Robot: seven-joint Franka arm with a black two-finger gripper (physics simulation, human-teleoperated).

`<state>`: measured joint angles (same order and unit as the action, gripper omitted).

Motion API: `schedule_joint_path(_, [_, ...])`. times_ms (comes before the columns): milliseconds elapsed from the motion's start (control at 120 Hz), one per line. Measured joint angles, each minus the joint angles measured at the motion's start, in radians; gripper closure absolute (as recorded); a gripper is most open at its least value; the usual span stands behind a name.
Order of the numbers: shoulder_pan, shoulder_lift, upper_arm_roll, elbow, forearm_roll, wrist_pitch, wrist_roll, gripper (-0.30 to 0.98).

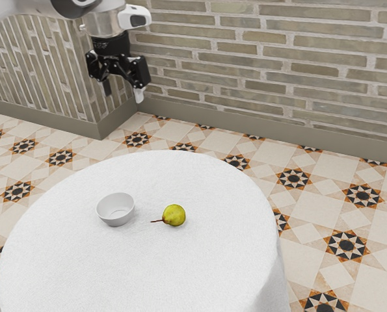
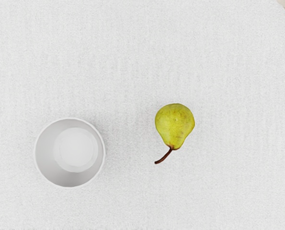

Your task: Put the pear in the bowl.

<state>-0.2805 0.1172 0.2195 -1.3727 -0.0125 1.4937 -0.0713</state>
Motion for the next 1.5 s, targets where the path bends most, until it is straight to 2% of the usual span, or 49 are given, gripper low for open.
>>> schedule_joint_path(208, [0.001, 0.003, -0.003, 0.004, 0.004, -0.005, -0.019, 0.00])
schedule_joint_path(358, [-0.025, 0.060, -0.011, 0.058, 0.020, 0.012, -0.029, 0.00])
schedule_joint_path(733, [0.033, 0.265, -0.007, 0.041, 0.028, 0.088, -0.044, 0.00])
schedule_joint_path(967, [0.036, 0.273, -0.044, -0.056, 0.021, 0.158, -0.050, 0.00])
schedule_joint_path(1092, [0.043, 0.228, -0.106, -0.157, 0.009, 0.196, -0.054, 0.00])
schedule_joint_path(1225, [0.044, 0.190, -0.120, -0.298, 0.001, 0.236, -0.058, 0.00])
schedule_joint_path(1317, [0.039, 0.147, -0.121, -0.420, 0.003, 0.306, -0.058, 0.00])
schedule_joint_path(1500, [0.030, 0.108, -0.128, -0.551, 0.000, 0.455, -0.049, 0.00])
